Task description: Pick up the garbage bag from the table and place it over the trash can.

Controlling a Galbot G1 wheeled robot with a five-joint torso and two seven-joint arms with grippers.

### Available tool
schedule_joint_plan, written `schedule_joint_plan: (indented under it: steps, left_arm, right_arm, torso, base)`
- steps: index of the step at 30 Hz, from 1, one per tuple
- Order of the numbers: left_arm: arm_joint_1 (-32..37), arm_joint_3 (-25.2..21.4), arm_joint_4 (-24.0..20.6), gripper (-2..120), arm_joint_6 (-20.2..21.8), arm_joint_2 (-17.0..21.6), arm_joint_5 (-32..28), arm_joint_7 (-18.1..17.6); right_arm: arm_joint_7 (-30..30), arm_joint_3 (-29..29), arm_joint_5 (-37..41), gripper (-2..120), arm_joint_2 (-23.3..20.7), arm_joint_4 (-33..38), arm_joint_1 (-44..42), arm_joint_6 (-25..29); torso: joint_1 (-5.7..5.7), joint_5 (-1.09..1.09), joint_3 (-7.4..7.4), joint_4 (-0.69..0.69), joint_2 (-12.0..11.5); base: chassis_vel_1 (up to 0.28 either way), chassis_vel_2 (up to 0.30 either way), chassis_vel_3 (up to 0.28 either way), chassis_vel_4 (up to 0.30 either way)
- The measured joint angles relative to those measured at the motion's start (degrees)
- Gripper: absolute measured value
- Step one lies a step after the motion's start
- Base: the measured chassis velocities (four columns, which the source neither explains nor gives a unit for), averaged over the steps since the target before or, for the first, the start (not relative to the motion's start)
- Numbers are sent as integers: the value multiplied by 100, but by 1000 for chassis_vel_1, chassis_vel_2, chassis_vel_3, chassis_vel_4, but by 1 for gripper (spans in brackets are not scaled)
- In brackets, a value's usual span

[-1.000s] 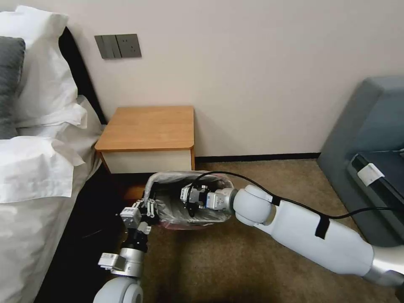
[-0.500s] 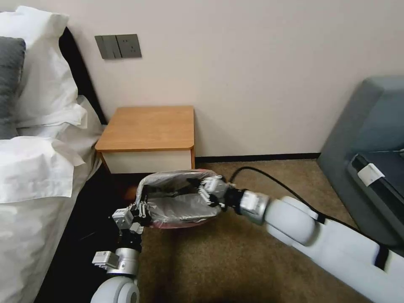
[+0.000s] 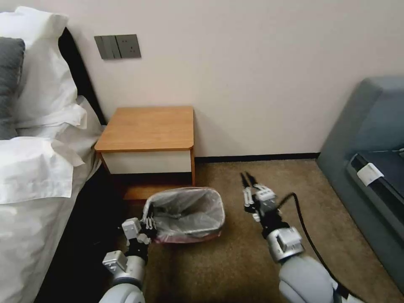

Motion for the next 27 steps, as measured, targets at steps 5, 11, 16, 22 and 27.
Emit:
schedule_joint_plan:
  steps: [5,11,16,22,27]
  left_arm:
    - [112,232,-2,8,96,51,101,-138]
    - [180,451,28,8,97,56,231,-274]
    - [175,650,135,8,107,-31,436,-465]
    - [124,735,281,8,141,-100,547,-552]
    - [84,724,337,8,209,-104,555,-553]
  right_arm:
    - [-50,152,-380,47,333,-21,-364,286]
    - [-57,217,-682,72,595,-100,-530,503]
    - [-49,238,-702,89,672,-143,-523,554]
    - [-34,250,-703,99,703,-145,-448,572]
    - [-30,313,-724,100,697,-146,-437,619]
  torso:
    - [0,0,0,1,0]
    - [0,0,0,1,0]
    - [0,1,0,1,0]
    - [0,1,1,1,0]
    - [0,2,0,1,0]
  base:
    - [0,0,0,0]
    - [0,0,0,0]
    - [0,0,0,0]
    - [0,0,0,0]
    - [0,0,0,0]
